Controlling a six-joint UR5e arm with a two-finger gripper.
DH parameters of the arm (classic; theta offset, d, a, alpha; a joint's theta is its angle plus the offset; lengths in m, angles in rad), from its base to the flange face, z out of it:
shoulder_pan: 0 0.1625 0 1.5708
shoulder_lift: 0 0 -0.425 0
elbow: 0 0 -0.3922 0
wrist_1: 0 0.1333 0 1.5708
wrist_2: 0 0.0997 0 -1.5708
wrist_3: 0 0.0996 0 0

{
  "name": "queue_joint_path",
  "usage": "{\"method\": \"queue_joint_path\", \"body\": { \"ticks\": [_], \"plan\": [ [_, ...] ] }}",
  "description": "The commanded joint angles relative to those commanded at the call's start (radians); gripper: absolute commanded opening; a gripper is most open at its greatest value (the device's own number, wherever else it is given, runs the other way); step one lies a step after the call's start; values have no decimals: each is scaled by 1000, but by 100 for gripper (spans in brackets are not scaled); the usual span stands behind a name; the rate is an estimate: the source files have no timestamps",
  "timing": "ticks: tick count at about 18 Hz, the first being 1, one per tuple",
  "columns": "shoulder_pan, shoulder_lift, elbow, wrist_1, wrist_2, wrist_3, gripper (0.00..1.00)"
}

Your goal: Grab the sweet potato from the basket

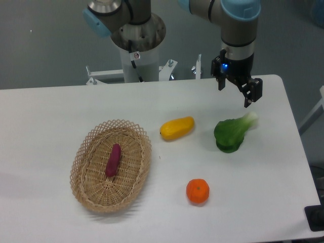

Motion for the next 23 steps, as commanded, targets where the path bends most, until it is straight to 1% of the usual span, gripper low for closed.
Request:
{"method": "queue_joint_path", "body": {
  "ticks": [2,5,7,8,10,13,14,17,19,20,21,23],
  "plan": [
    [-2,0,-2,0,-2,0,100],
    [-9,2,0,-2,-43,-6,100],
    [-23,8,-3,-2,-64,-35,100],
    [-41,8,-3,-2,-87,-64,100],
    [-67,6,-15,2,-109,-159,100],
    [-152,-11,-15,5,-114,-357,100],
    [-176,-21,-15,17,-114,-427,100],
    [-282,-78,-15,98,-107,-627,100],
    [-334,-118,-15,159,-107,-754,100],
    [-362,-129,-17,179,-106,-812,100],
    [-386,-139,-18,186,-104,-868,100],
    [-425,-158,-18,186,-104,-935,100]
  ]
}}
